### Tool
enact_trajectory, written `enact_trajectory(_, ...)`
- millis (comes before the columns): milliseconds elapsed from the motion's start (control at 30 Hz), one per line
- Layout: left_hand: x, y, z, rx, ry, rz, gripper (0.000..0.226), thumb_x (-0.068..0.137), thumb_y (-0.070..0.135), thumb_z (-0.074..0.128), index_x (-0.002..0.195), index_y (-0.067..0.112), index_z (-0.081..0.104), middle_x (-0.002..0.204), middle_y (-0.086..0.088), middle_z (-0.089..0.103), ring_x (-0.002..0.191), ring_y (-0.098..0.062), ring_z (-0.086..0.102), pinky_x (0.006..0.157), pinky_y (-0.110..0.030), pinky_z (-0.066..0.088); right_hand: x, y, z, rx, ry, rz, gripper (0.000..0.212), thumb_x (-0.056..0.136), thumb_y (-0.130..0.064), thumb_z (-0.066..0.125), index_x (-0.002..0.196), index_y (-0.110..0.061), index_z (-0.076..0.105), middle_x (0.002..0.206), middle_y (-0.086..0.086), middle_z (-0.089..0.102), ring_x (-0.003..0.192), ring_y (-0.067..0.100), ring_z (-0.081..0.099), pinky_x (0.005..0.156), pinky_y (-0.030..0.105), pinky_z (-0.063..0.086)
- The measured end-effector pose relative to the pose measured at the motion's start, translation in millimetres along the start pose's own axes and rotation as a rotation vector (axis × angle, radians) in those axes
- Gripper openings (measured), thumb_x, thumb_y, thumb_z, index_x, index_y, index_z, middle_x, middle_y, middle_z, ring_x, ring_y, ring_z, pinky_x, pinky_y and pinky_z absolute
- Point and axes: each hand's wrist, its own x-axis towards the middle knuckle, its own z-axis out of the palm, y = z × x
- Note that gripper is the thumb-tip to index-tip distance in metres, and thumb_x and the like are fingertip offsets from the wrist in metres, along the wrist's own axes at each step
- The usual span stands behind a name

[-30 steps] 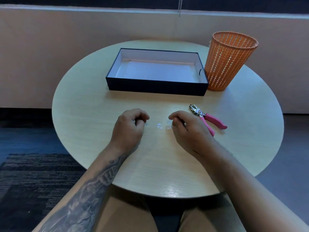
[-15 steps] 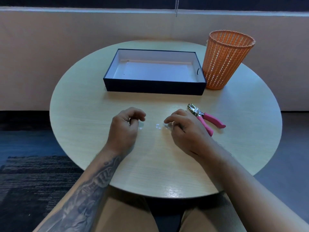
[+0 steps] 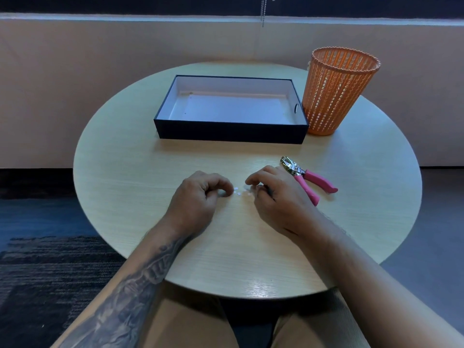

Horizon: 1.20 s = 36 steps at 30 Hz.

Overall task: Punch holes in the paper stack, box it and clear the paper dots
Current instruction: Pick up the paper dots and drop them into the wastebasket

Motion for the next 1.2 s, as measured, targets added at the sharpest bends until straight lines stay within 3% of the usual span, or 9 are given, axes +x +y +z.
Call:
enact_trajectory(100,-1,0,-1,-0.027,-0.108,0.066,0.046,0.084,0.002,0.049,0.100,0.036,0.075,0.103,0.007,0.067,0.099,-0.008,0.063,0.084,-0.031,0.054,1,3,1,-0.026,-0.034,-0.021,0.034,0.085,-0.007,0.053,0.105,-0.027,0.072,0.102,-0.015,0.065,0.100,0.005,0.054,0.086,0.030,0.048)
enact_trajectory(267,0,2,-4,-0.196,-0.035,0.050,0.042,0.085,-0.002,0.048,0.100,0.031,0.070,0.104,0.011,0.071,0.102,-0.013,0.064,0.074,-0.035,0.054,-1,-8,-5,-0.145,-0.172,-0.074,0.040,0.091,-0.024,0.046,0.123,-0.033,0.068,0.124,-0.011,0.064,0.117,0.011,0.050,0.096,0.034,0.043)
enact_trajectory(400,0,1,-3,-0.172,-0.026,0.043,0.038,0.089,-0.002,0.052,0.102,0.030,0.067,0.103,0.011,0.069,0.100,-0.012,0.064,0.074,-0.033,0.055,1,-10,-9,-0.231,-0.312,-0.122,0.041,0.095,-0.035,0.042,0.130,-0.039,0.063,0.137,-0.010,0.056,0.131,0.015,0.042,0.104,0.039,0.036)
enact_trajectory(500,0,-2,0,-0.088,-0.028,0.061,0.030,0.090,0.005,0.057,0.103,0.029,0.068,0.103,0.015,0.067,0.098,-0.007,0.062,0.079,-0.029,0.052,0,-6,-10,-0.156,-0.271,-0.096,0.032,0.094,-0.032,0.051,0.122,-0.036,0.068,0.133,-0.013,0.058,0.128,0.009,0.044,0.104,0.038,0.040)
enact_trajectory(667,2,-7,5,0.160,-0.035,0.193,0.022,0.087,0.022,0.057,0.102,0.027,0.073,0.108,0.017,0.067,0.109,-0.011,0.054,0.096,-0.046,0.045,-1,1,-8,0.056,-0.069,-0.026,0.028,0.085,-0.025,0.053,0.103,-0.019,0.074,0.112,-0.007,0.066,0.108,0.011,0.060,0.093,0.037,0.051)
enact_trajectory(767,2,-5,7,0.231,-0.061,0.205,0.026,0.087,0.034,0.052,0.103,0.029,0.072,0.115,0.016,0.064,0.116,-0.010,0.050,0.099,-0.046,0.042,-4,2,-6,0.038,-0.007,0.018,0.019,0.081,-0.011,0.054,0.087,-0.016,0.071,0.100,-0.006,0.065,0.098,0.014,0.061,0.084,0.040,0.052)
enact_trajectory(833,2,-4,7,0.279,-0.103,0.216,0.030,0.086,0.038,0.048,0.103,0.030,0.071,0.121,0.014,0.062,0.121,-0.011,0.047,0.101,-0.045,0.040,-6,2,-5,0.003,-0.023,0.010,0.020,0.080,-0.011,0.053,0.082,-0.020,0.071,0.099,-0.008,0.066,0.098,0.015,0.059,0.084,0.041,0.051)
enact_trajectory(1000,2,-3,5,0.364,-0.192,0.273,0.035,0.093,0.038,0.045,0.119,0.036,0.068,0.136,0.010,0.055,0.133,-0.011,0.039,0.106,-0.038,0.032,-5,3,-5,-0.049,-0.083,-0.038,0.028,0.086,-0.020,0.053,0.094,-0.031,0.078,0.112,-0.012,0.067,0.109,0.013,0.056,0.090,0.039,0.049)
enact_trajectory(1200,2,-7,7,0.229,-0.100,0.200,0.028,0.090,0.033,0.049,0.106,0.028,0.071,0.123,0.012,0.061,0.124,-0.010,0.049,0.104,-0.047,0.041,-5,1,-6,0.027,-0.027,0.038,0.035,0.085,-0.023,0.044,0.101,-0.021,0.075,0.110,-0.010,0.067,0.108,0.013,0.058,0.094,0.039,0.049)
